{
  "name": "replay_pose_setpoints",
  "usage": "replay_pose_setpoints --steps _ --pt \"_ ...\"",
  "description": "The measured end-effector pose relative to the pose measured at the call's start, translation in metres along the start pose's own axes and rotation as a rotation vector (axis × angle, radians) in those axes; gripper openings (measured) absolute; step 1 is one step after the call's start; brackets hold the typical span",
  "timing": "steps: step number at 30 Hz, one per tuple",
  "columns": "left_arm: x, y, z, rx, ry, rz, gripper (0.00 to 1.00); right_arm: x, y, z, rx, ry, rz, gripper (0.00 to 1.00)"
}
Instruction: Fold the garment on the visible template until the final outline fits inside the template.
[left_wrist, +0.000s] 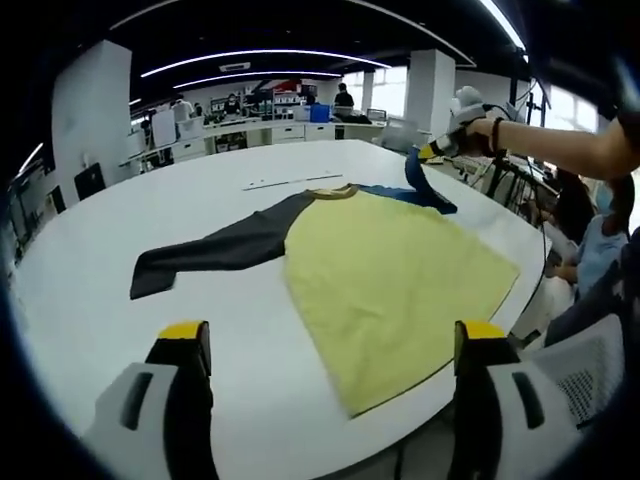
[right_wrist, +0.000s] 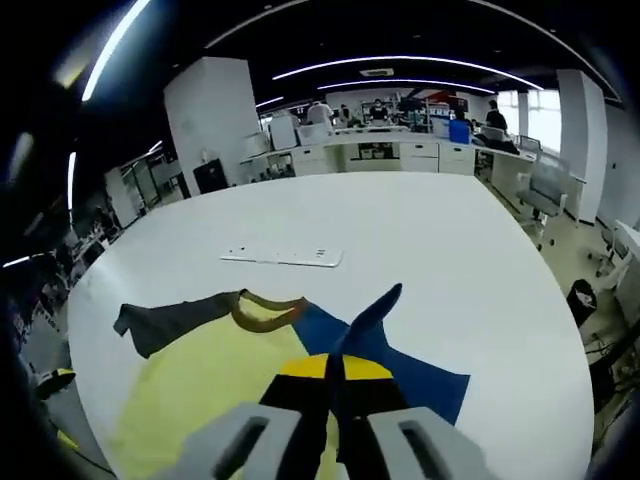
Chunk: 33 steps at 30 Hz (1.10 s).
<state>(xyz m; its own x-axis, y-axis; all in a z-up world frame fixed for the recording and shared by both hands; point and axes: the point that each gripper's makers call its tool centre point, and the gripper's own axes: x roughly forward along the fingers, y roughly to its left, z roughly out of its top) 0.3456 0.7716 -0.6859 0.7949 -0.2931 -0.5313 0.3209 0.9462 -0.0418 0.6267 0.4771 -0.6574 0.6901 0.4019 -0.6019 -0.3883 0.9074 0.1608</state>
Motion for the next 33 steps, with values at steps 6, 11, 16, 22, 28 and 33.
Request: replay_pose_setpoints --steps 6,11,16,22,28,33 --pt "0.004 -0.001 0.002 -0.005 -0.007 -0.002 0.99 0.012 0.036 0.004 -0.046 0.008 0.050 0.00" --pt "0.005 -0.004 0.003 -0.003 -0.011 -0.011 0.99 0.022 0.061 0.003 -0.077 0.026 0.082 0.00" --pt "0.005 -0.003 0.000 -0.012 -0.006 -0.012 0.99 0.029 0.083 0.004 -0.122 0.037 0.111 0.00" --pt "0.005 -0.002 -0.003 -0.015 0.001 -0.012 0.99 0.037 0.104 0.006 -0.159 0.045 0.142 0.00" --pt "0.005 0.000 -0.006 -0.017 0.012 -0.009 0.99 0.041 0.124 0.006 -0.160 0.048 0.176 0.00" --pt "0.005 0.001 -0.007 -0.008 0.017 -0.008 0.99 0.043 0.140 0.006 -0.183 0.047 0.199 0.00"
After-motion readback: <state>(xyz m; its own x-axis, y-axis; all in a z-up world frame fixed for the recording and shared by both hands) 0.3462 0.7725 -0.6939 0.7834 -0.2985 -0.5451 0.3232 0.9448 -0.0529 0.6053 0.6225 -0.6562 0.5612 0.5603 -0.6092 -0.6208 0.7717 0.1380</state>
